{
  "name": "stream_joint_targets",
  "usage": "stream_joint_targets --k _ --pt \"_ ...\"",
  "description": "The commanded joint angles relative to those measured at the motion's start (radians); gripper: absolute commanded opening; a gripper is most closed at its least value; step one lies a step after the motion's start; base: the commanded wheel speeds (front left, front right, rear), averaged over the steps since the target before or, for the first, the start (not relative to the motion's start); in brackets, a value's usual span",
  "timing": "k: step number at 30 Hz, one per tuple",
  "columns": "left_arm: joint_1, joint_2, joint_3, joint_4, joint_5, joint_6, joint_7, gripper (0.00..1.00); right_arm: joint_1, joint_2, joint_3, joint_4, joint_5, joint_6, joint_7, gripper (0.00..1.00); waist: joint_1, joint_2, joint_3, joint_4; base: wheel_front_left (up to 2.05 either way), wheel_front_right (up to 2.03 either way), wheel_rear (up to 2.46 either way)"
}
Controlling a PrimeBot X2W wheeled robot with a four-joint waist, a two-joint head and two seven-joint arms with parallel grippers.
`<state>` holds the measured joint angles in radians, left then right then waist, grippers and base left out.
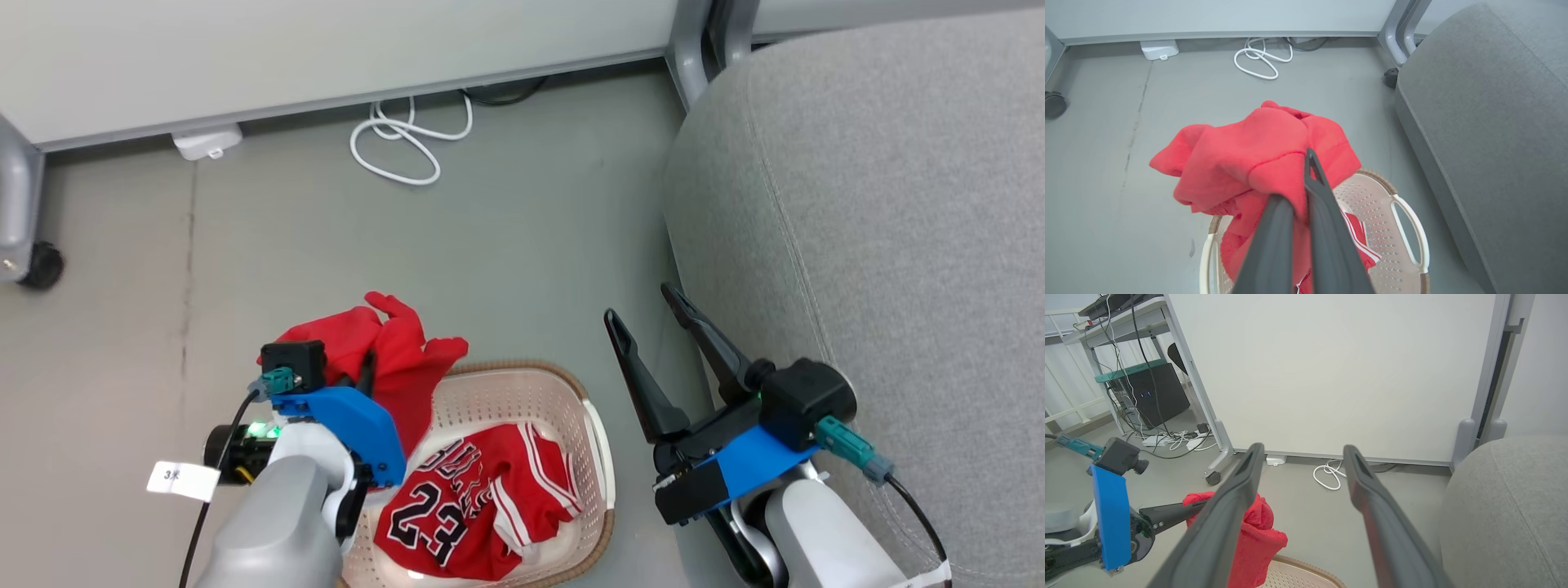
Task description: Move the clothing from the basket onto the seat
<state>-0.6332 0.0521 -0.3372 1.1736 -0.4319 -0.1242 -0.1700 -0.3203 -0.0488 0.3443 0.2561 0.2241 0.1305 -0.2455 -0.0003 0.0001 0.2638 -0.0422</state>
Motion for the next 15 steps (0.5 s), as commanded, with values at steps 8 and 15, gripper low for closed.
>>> stream_joint_targets --k 8,15 --pt "-0.007 -0.002 -0.134 -0.156 -0.105 -0.008 -0.002 0.00 0.069 -0.003 -0.019 0.005 0.002 0.000 0.027 1.00 0.0003 -0.0001 -0.115 0.023 0.00 0.00 0.00" --pt "-0.054 -0.001 -0.242 -0.280 -0.181 0.013 0.020 0.00 0.114 -0.003 -0.020 -0.002 -0.001 0.000 0.056 1.00 0.0003 -0.0001 -0.182 0.047 0.00 0.00 0.00"
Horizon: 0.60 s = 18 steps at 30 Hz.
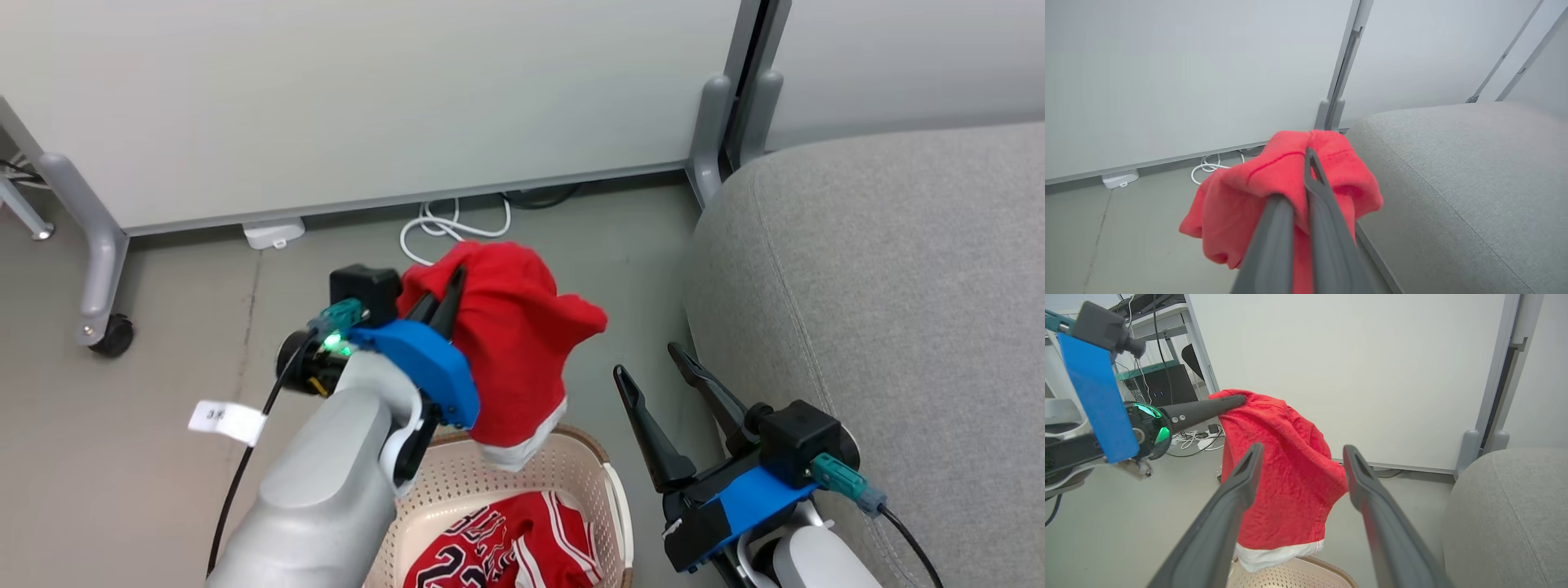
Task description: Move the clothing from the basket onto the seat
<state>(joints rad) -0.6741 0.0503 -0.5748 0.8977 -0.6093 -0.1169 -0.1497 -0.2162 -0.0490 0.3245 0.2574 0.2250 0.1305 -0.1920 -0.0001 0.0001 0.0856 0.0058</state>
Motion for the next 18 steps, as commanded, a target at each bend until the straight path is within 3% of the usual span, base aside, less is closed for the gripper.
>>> stream_joint_targets --k 1,18 --pt "-0.020 0.001 -0.019 -0.021 -0.014 0.010 0.005 0.00 0.016 -0.003 0.001 -0.004 -0.001 0.000 0.005 1.00 0.0001 -0.0001 -0.011 0.002 0.00 0.00 0.00" --pt "-0.125 0.001 -0.243 -0.177 -0.151 0.108 0.042 0.00 0.037 -0.003 0.014 0.018 0.000 0.000 0.068 1.00 0.0001 -0.0001 -0.072 0.029 0.00 0.00 0.00"
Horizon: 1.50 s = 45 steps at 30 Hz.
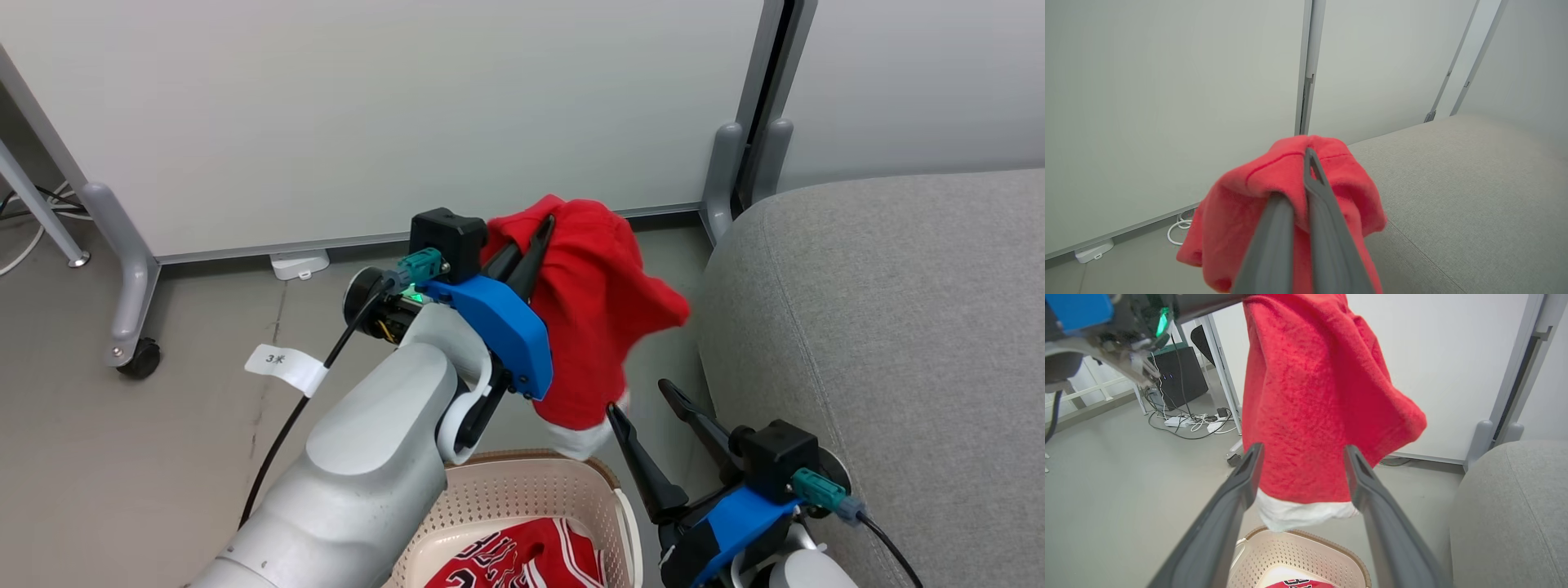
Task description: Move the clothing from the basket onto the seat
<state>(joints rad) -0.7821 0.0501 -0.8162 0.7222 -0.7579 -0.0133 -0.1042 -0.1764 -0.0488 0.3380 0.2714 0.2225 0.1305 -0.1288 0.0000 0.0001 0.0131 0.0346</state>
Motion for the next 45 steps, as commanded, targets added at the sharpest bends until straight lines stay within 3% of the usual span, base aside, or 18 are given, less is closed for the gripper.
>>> stream_joint_targets --k 1,14,29,40,42,43,44,45 --pt "-0.020 0.001 -0.010 -0.001 -0.008 0.007 -0.005 0.00 -0.008 -0.003 0.000 0.010 0.009 0.000 0.013 1.00 0.0000 -0.0001 0.000 0.001 0.00 0.00 0.00" --pt "-0.053 0.001 -0.118 -0.014 -0.090 0.030 -0.008 0.00 -0.148 -0.003 0.066 0.154 0.117 0.000 0.093 1.00 0.0000 -0.0001 0.004 0.016 0.00 0.00 0.00" --pt "-0.089 0.000 -0.225 -0.051 -0.192 0.057 -0.028 0.00 -0.342 -0.003 0.164 0.436 0.287 0.000 0.033 1.00 0.0000 -0.0001 0.011 0.040 0.00 0.00 0.00" --pt "-0.108 0.001 -0.287 -0.063 -0.262 0.073 -0.050 0.00 -0.443 -0.003 0.187 0.613 0.210 0.000 -0.042 1.00 0.0000 -0.0001 0.000 0.059 0.00 0.00 0.00" --pt "-0.112 0.001 -0.295 -0.061 -0.271 0.075 -0.056 0.00 -0.451 -0.003 0.188 0.629 0.198 0.000 -0.046 0.93 0.0000 -0.0001 -0.002 0.060 0.00 0.00 0.00" --pt "-0.113 0.001 -0.300 -0.060 -0.274 0.077 -0.057 0.00 -0.454 -0.003 0.188 0.634 0.192 0.000 -0.046 0.82 0.0000 -0.0001 -0.003 0.060 0.00 0.00 0.00" --pt "-0.114 0.001 -0.305 -0.059 -0.279 0.076 -0.059 0.00 -0.456 -0.003 0.188 0.637 0.189 0.000 -0.046 0.61 0.0000 -0.0001 -0.004 0.060 0.00 0.00 0.00" --pt "-0.115 0.001 -0.310 -0.058 -0.282 0.077 -0.061 0.00 -0.457 -0.003 0.189 0.638 0.189 0.000 -0.047 0.46 0.0000 -0.0001 -0.005 0.060 0.00 0.00 0.00"
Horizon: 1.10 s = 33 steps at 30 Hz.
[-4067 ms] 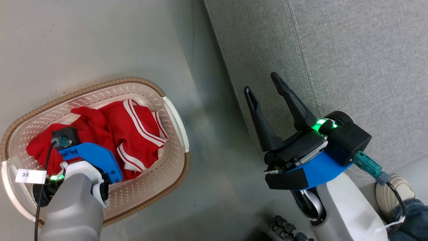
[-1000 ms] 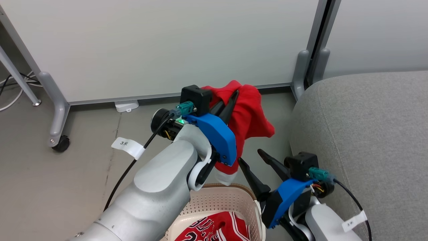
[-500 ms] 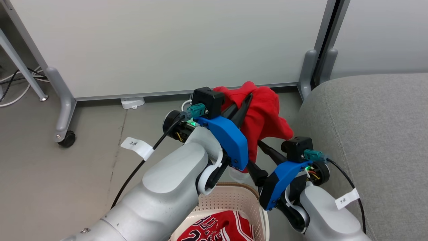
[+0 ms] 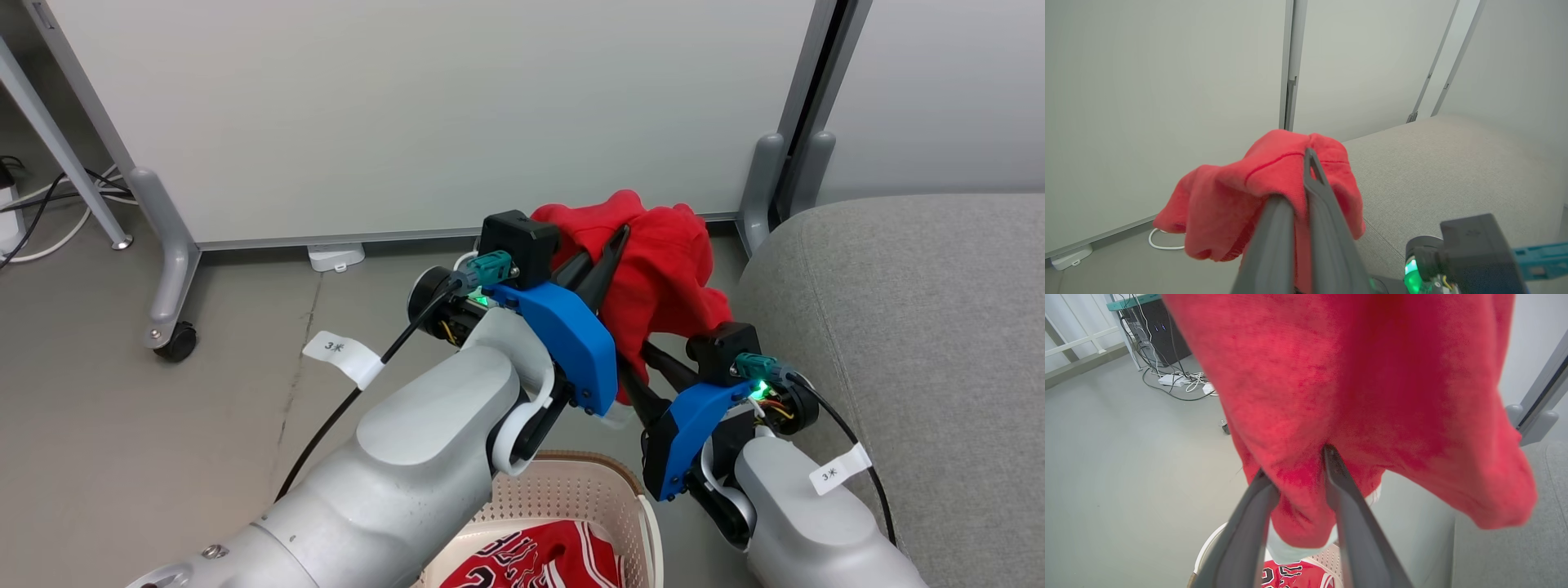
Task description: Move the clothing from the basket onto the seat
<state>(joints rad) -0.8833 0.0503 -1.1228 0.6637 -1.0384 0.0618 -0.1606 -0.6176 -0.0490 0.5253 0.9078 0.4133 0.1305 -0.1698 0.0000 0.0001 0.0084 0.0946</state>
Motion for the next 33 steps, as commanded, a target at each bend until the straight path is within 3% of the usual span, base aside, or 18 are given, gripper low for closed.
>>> stream_joint_targets --k 1,2,3,23,24,25,26,27,33 --pt "-0.015 0.000 -0.008 0.001 -0.007 0.003 -0.008 0.00 -0.018 -0.003 0.002 0.004 -0.007 0.000 -0.006 0.34 0.0000 -0.0001 -0.001 -0.001 0.00 0.00 0.00" --pt "-0.017 0.000 -0.011 0.002 -0.011 0.004 -0.011 0.00 -0.019 -0.003 0.003 0.005 -0.007 0.000 -0.007 0.11 0.0000 -0.0001 -0.002 -0.001 0.00 0.00 0.00" --pt "-0.020 0.000 -0.013 0.003 -0.014 0.005 -0.011 0.00 -0.018 -0.003 0.004 0.006 -0.006 0.000 -0.008 0.00 0.0000 -0.0001 -0.002 -0.002 0.00 0.00 0.00" --pt "-0.048 0.000 -0.074 0.047 -0.060 0.007 -0.039 0.00 0.015 -0.003 0.025 -0.021 -0.009 0.000 -0.004 0.00 0.0000 -0.0001 0.000 -0.027 0.00 0.00 0.00" --pt "-0.048 0.000 -0.076 0.048 -0.061 0.005 -0.041 0.16 0.015 -0.003 0.025 -0.022 -0.010 0.000 -0.004 0.00 0.0000 -0.0001 0.000 -0.027 0.00 0.00 0.00" --pt "-0.048 0.000 -0.079 0.048 -0.062 0.000 -0.042 0.47 0.016 -0.003 0.025 -0.023 -0.011 0.000 -0.003 0.00 0.0000 -0.0001 0.000 -0.027 0.00 0.00 0.00" --pt "-0.047 0.000 -0.081 0.048 -0.064 -0.003 -0.044 0.96 0.017 -0.003 0.025 -0.025 -0.012 0.000 -0.003 0.00 0.0000 -0.0001 0.000 -0.028 0.00 0.00 0.00" --pt "-0.048 0.000 -0.083 0.049 -0.067 -0.007 -0.045 1.00 0.017 -0.003 0.024 -0.026 -0.014 0.000 -0.003 0.00 0.0000 -0.0001 0.001 -0.028 0.00 0.00 0.00" --pt "-0.046 0.000 -0.097 0.060 -0.075 -0.016 -0.051 1.00 0.022 -0.003 0.019 -0.030 -0.023 0.000 0.003 0.00 0.0000 -0.0001 -0.001 -0.027 0.00 0.00 0.00"
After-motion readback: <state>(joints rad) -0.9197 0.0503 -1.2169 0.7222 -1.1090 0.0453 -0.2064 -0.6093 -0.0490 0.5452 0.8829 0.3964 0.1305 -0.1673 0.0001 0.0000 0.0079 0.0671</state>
